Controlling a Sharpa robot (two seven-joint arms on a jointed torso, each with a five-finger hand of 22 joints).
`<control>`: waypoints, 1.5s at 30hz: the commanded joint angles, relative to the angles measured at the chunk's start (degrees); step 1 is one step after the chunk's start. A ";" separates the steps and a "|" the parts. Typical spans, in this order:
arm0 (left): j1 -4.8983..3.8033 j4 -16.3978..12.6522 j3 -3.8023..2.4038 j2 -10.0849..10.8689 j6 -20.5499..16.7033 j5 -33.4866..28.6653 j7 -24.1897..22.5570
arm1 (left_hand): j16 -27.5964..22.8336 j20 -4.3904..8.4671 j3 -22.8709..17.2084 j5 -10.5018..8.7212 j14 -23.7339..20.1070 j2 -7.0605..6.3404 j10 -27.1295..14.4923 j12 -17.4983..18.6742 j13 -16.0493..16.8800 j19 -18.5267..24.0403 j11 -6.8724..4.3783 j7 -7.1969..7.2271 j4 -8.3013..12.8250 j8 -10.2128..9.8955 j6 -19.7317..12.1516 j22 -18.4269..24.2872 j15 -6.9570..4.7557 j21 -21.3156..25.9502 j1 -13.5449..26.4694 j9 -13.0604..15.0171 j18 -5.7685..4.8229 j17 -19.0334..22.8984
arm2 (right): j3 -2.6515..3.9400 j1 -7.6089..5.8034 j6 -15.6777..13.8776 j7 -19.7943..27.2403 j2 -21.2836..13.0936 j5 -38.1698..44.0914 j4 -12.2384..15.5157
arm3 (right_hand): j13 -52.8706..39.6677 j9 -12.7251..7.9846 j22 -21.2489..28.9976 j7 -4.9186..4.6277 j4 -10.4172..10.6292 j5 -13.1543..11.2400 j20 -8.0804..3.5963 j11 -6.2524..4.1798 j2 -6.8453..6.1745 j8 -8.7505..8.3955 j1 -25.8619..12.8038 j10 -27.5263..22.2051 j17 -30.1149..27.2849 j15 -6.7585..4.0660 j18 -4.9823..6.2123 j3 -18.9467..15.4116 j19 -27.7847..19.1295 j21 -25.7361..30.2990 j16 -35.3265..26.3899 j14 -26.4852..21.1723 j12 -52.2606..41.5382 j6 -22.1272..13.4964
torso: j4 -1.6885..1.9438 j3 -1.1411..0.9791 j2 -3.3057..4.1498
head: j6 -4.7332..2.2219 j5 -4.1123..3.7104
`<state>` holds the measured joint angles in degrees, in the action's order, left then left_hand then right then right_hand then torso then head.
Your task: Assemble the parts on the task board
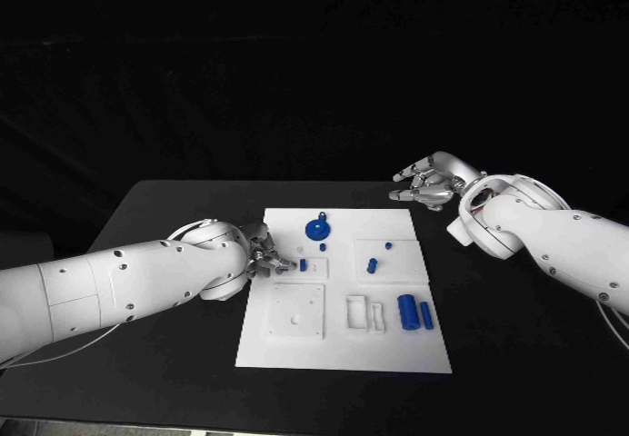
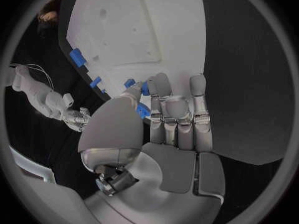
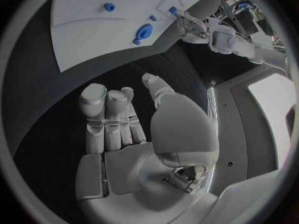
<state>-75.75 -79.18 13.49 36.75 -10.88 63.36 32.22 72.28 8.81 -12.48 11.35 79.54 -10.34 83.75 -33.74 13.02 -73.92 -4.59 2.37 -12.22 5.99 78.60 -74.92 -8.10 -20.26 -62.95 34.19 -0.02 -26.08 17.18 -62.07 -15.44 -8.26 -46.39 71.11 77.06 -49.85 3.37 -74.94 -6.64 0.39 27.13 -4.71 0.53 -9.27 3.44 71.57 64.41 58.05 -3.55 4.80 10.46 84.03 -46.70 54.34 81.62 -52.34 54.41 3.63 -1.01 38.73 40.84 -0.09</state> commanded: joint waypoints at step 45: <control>-0.04 -6.73 -0.60 6.79 0.11 -4.89 -7.17 | -4.93 -3.68 14.95 5.26 -7.53 3.94 -4.13 20.91 -9.19 3.43 4.74 -6.79 8.52 1.56 -17.60 0.05 4.43 8.64 -9.44 -17.52 0.60 5.56 | 0.03 0.56 0.41 0.51 -0.08 -0.10 -0.11 | 0.01 0.03 -5.61 -0.09 0.44 0.30 -0.20 -0.23 -0.26 -0.06 -0.50 0.00 -0.09 -0.29 0.75 -0.16 2.35 0.55 -0.36 0.28 0.06 -0.83 | 0.00 0.06 0.03 | -0.30 -0.09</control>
<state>-75.90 -85.97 12.75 43.30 -11.04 59.75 27.66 67.18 5.31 2.45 16.36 72.23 -6.46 80.01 -13.10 3.88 -70.43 0.07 -3.34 -3.87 7.61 62.40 -74.79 -3.66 -11.77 -72.06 23.57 -0.02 -20.58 17.18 -61.57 -15.44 -8.24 -46.44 71.02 76.94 -49.85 3.37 -74.92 -6.69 0.56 27.13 -4.71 0.54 -9.27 3.44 71.57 64.41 58.05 -3.55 4.80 10.30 84.03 -46.46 54.34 81.63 -52.34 53.95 3.61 -0.94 38.71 40.57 -0.12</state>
